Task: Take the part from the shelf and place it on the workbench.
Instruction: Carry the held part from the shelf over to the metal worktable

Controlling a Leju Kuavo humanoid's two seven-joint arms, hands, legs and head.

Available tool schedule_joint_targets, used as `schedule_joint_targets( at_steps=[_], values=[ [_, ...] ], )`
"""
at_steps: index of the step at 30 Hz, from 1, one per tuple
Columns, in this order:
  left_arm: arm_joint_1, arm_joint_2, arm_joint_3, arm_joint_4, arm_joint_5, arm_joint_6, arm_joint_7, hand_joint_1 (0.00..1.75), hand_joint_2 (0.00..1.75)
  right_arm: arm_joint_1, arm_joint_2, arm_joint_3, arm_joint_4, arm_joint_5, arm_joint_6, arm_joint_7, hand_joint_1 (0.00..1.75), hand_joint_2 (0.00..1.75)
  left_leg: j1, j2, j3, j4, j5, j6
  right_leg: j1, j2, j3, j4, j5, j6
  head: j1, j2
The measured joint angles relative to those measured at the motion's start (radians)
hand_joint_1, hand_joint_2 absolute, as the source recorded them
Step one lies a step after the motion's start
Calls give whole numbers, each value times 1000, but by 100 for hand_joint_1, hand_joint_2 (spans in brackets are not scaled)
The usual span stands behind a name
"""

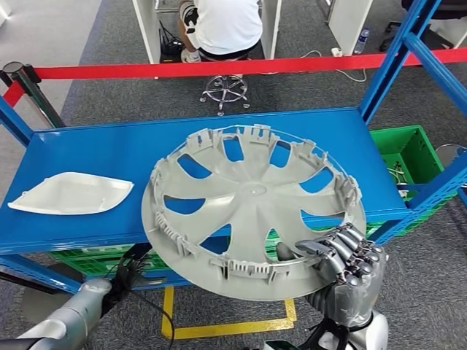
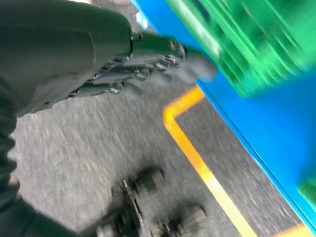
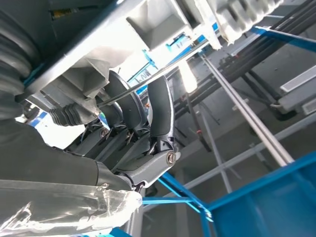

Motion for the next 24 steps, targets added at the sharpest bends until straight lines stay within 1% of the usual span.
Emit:
schedule_joint_targets(
  at_steps=[1, 2, 3, 4, 5, 6, 7, 8, 9, 10, 11, 12, 13, 14, 15, 16, 17, 18, 19, 20, 21, 22, 23, 24],
  values=[
    [-2, 10, 3, 1, 2, -8, 0, 0, 175, 3, -8, 3, 2, -1, 0, 0, 175, 175, 1, 6, -5, -1, 8, 8, -2, 3, -3, -8, 9, 7, 0, 0],
    [-4, 19, 5, 2, 1, -16, 0, 0, 175, 7, -16, 4, 3, -1, 0, 0, 175, 175, 1, 12, -10, -3, 17, 17, -2, -3, -8, -8, 5, 13, 1, 0],
    [-7, 27, 6, 2, 0, -24, -1, 0, 175, 10, -25, 5, 4, 1, 0, 0, 175, 175, 3, 16, -15, -6, 27, 25, -1, -17, -17, 10, -17, 17, 3, 0],
    [-10, 35, 7, 2, -3, -32, -2, 0, 175, 12, -33, 6, 4, 3, 0, 0, 175, 175, 3, 21, -22, -9, 36, 32, 0, -34, -31, 50, -56, 20, 6, 0],
    [-12, 44, 7, 2, -6, -40, -4, 0, 175, 14, -40, 7, 5, 5, 0, 0, 175, 175, 1, 25, -29, -9, 44, 36, 2, -52, -48, 111, -107, 21, 9, 0],
    [-13, 52, 7, 2, -8, -48, -8, 0, 175, 15, -46, 8, 5, 7, 0, 0, 175, 175, -1, 29, -38, -8, 52, 38, 2, -62, -65, 181, -153, 22, 11, 0],
    [-15, 61, 8, 2, -9, -57, -12, 0, 175, 17, -51, 9, 5, 8, 0, 0, 175, 175, -4, 35, -47, -8, 60, 39, 3, -67, -75, 241, -183, 23, 11, 0],
    [-16, 70, 8, 2, -10, -65, -17, 0, 175, 21, -56, 8, 5, 9, 0, 0, 175, 175, -6, 40, -57, -8, 69, 39, 3, -70, -71, 275, -191, 22, 11, 0],
    [-18, 77, 8, 2, -10, -71, -21, 0, 175, 25, -59, 8, 5, 10, 0, 0, 175, 175, -8, 45, -68, -8, 77, 38, 3, -71, -48, 273, -181, 20, 11, 0],
    [-20, 84, 9, 2, -10, -75, -24, 0, 175, 28, -62, 8, 5, 12, 0, 0, 175, 175, -10, 47, -78, -7, 86, 37, 4, -71, -8, 236, -161, 17, 11, 0],
    [-23, 90, 9, 2, -9, -77, -28, 0, 175, 30, -64, 7, 5, 14, 0, 0, 175, 175, -11, 49, -87, -7, 95, 34, 6, -71, 45, 173, -151, 12, 10, 0],
    [-30, 94, 10, 2, -8, -78, -32, 0, 175, 30, -66, 7, 4, 15, 0, 0, 175, 175, -13, 49, -96, -7, 104, 30, 8, -72, 97, 104, -152, 8, 10, 0],
    [-38, 98, 12, 2, -8, -78, -36, 0, 175, 31, -67, 6, 4, 15, 0, 0, 175, 175, -14, 48, -101, -8, 114, 25, 10, -72, 133, 52, -156, 3, 9, 0],
    [-47, 101, 14, 2, -6, -78, -40, 0, 175, 31, -68, 6, 3, 16, 0, 0, 175, 175, -13, 47, -102, -12, 125, 20, 14, -72, 152, 19, -164, -1, 11, 0],
    [-53, 102, 17, 2, -3, -78, -45, 0, 175, 33, -69, 6, 3, 17, 0, 0, 175, 175, -13, 46, -103, -19, 137, 13, 17, -71, 157, 6, -162, -7, 13, 0],
    [-55, 104, 21, 2, 2, -78, -52, 0, 175, 34, -69, 5, 2, 18, 0, 0, 175, 175, -11, 45, -102, -26, 148, 6, 17, -71, 151, 4, -151, -14, 14, 0],
    [-55, 105, 26, 2, 9, -77, -63, 0, 175, 36, -70, 4, 1, 22, 0, 0, 175, 175, -10, 43, -103, -29, 147, -1, 15, -71, 146, -2, -141, -22, 15, 0],
    [-54, 107, 32, 2, 18, -76, -80, 0, 175, 39, -70, 3, 0, 27, 0, 0, 175, 175, -9, 40, -108, -21, 128, -7, 12, -72, 142, -7, -128, -31, 14, 0],
    [-54, 108, 40, 2, 29, -76, -102, 0, 175, 44, -70, 1, -3, 32, 0, 0, 175, 175, -9, 37, -116, 7, 91, -11, 9, -72, 134, -11, -114, -38, 12, 0],
    [-53, 108, 48, 2, 41, -75, -131, 0, 175, 50, -70, -2, -6, 38, 0, 0, 175, 175, -9, 34, -128, 57, 38, -15, 7, -73, 124, -13, -102, -42, 10, 0],
    [-52, 108, 58, 2, 52, -75, -163, 0, 175, 59, -70, -5, -12, 44, 0, 0, 175, 175, -9, 33, -141, 123, -14, -17, 7, -73, 111, -14, -90, -44, 9, 0],
    [-48, 107, 69, 2, 63, -81, -199, 0, 175, 68, -70, -9, -17, 51, 0, 0, 175, 175, -8, 32, -151, 189, -51, -20, 7, -72, 97, -14, -78, -44, 9, 0],
    [-36, 103, 79, 2, 65, -94, -244, 0, 175, 77, -67, -16, -24, 63, 0, 0, 175, 175, -8, 32, -151, 237, -65, -21, 6, -72, 82, -14, -67, -44, 9, 0],
    [-12, 93, 83, 1, 52, -107, -309, 0, 175, 89, -59, -28, -36, 80, 0, 1, 175, 175, -8, 32, -136, 256, -56, -22, 5, -71, 67, -14, -55, -42, 8, 0]
  ],
)
